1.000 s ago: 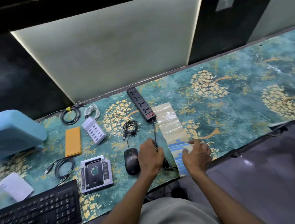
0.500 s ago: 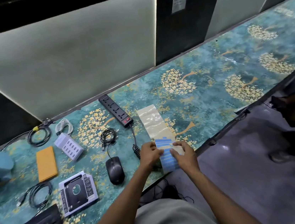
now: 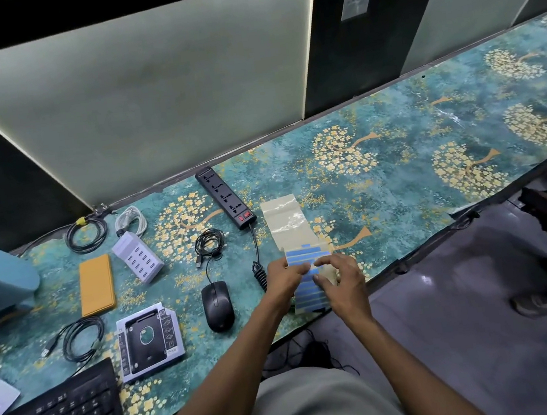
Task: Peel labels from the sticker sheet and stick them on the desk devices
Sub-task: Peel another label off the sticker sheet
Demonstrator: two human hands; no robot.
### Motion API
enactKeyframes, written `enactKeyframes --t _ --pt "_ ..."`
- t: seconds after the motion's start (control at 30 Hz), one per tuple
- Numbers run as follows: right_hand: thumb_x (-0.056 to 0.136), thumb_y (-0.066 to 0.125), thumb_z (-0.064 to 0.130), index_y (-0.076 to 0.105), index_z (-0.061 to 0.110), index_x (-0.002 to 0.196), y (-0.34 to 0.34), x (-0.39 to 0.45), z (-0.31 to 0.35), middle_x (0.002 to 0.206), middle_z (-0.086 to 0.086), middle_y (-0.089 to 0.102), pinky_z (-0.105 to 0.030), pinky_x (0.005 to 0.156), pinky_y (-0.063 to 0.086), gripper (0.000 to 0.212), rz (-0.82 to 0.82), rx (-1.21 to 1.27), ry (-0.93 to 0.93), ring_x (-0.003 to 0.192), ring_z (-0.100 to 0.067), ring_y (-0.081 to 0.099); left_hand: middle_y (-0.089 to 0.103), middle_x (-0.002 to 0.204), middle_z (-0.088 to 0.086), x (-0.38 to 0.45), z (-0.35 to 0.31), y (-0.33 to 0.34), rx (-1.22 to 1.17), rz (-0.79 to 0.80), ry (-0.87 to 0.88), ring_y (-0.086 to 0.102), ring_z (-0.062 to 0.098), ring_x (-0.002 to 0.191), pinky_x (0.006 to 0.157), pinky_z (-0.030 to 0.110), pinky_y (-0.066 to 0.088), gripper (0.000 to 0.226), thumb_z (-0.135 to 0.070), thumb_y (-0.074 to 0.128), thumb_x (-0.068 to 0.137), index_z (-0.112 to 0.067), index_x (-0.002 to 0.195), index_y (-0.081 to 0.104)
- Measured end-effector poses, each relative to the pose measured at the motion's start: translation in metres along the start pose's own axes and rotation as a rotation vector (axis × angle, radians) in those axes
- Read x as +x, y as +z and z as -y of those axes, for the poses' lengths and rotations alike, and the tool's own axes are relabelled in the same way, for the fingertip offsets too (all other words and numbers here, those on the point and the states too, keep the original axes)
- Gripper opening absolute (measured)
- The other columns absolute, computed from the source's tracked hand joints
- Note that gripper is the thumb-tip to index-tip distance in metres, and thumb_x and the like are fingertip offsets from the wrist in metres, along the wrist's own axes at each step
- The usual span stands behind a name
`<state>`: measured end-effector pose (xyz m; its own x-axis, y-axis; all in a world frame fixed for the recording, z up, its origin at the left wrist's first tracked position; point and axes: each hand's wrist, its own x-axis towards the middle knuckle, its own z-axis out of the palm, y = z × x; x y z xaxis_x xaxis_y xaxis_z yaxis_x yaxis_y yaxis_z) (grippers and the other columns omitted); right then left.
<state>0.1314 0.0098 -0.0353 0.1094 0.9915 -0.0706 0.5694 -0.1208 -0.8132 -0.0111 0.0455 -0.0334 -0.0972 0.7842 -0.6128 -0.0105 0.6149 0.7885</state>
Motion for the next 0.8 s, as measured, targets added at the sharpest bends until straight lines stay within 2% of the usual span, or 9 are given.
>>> enactKeyframes --t 0.1,0.17,0.3,0.37,0.47,0.57,0.63,0.73,0.8 --pt "0.085 0.080 0.021 0.073 0.033 0.103 -0.001 0.001 -0.004 0.120 0.001 0.062 -0.028 0.093 0.044 0.022 0.021 -0.018 0.016 0.117 -0.014 0.055 0.070 0.072 0.006 0.000 -0.001 0.001 0.055 -0.011 -0.001 0.064 0.015 0.064 0.051 0.026 0.046 0.008 -0.008 0.075 0.089 0.000 0.087 0.074" --pt "0.084 0.080 0.020 0.073 0.032 0.099 -0.002 0.002 -0.006 0.117 0.001 0.061 -0.032 0.092 0.046 0.021 0.028 -0.033 0.031 0.115 -0.017 0.057 0.063 0.061 -0.001 0.000 -0.004 0.001 0.080 -0.014 -0.003 0.059 0.009 0.051 0.044 0.018 0.040 0.012 -0.006 0.073 0.090 -0.006 0.078 0.071" --pt "0.082 0.081 0.019 0.069 0.031 0.092 -0.005 0.003 -0.006 0.113 0.000 0.059 -0.041 0.094 0.048 0.020 0.046 -0.080 0.083 0.114 -0.023 0.057 0.055 0.070 0.013 0.005 -0.002 0.004 0.129 0.034 0.037 0.051 0.022 0.064 0.057 0.034 0.038 0.017 -0.016 0.072 0.088 -0.008 0.075 0.066" --pt "0.080 0.081 0.018 0.069 0.030 0.090 -0.007 0.004 -0.006 0.110 0.001 0.058 -0.042 0.093 0.048 0.020 0.042 -0.104 0.104 0.112 -0.025 0.057 0.055 0.066 0.008 0.007 0.000 0.007 0.173 0.041 0.061 0.050 0.021 0.060 0.056 0.031 0.035 0.016 -0.018 0.073 0.087 -0.011 0.075 0.066" --pt "0.079 0.082 0.018 0.070 0.028 0.089 -0.012 0.006 -0.005 0.105 0.004 0.056 -0.042 0.093 0.048 0.019 0.014 -0.146 0.109 0.111 -0.025 0.057 0.065 0.062 -0.003 0.007 -0.001 0.012 0.160 0.049 0.064 0.061 0.019 0.059 0.056 0.032 0.046 0.011 -0.013 0.073 0.091 -0.013 0.080 0.073" --pt "0.078 0.084 0.021 0.071 0.027 0.085 -0.016 0.008 -0.006 0.103 0.003 0.060 -0.043 0.094 0.046 0.016 -0.046 -0.174 0.069 0.111 -0.023 0.057 0.042 0.051 -0.002 0.011 0.003 0.018 0.143 0.001 0.003 0.039 0.017 0.049 0.057 0.035 0.033 0.030 -0.019 0.074 0.092 -0.010 0.068 0.059" --pt "0.079 0.084 0.022 0.070 0.026 0.083 -0.017 0.011 -0.006 0.103 0.004 0.062 -0.044 0.095 0.046 0.015 -0.078 -0.174 0.060 0.110 -0.021 0.057 0.044 0.057 0.011 0.013 0.002 0.023 0.138 -0.029 -0.014 0.033 0.018 0.051 0.057 0.031 0.031 0.033 -0.022 0.074 0.093 0.002 0.075 0.061" --pt "0.081 0.082 0.017 0.070 0.022 0.083 -0.016 0.018 0.000 0.094 0.006 0.068 -0.040 0.084 0.050 0.014 -0.127 -0.126 0.005 0.096 -0.018 0.062 0.026 0.059 0.005 0.019 0.000 0.028 0.176 -0.047 0.027 0.024 0.020 0.055 0.063 0.035 0.026 0.052 -0.031 0.070 0.096 -0.013 0.061 0.036" --pt "0.085 0.079 0.011 0.070 0.017 0.083 -0.011 0.023 0.006 0.082 0.011 0.069 -0.034 0.074 0.053 0.010 -0.110 -0.027 0.006 0.081 -0.006 0.064 0.032 0.056 0.001 0.023 -0.001 0.025 0.187 -0.075 0.038 0.035 0.021 0.055 0.062 0.037 0.036 0.051 -0.035 0.066 0.098 -0.016 0.059 0.038"
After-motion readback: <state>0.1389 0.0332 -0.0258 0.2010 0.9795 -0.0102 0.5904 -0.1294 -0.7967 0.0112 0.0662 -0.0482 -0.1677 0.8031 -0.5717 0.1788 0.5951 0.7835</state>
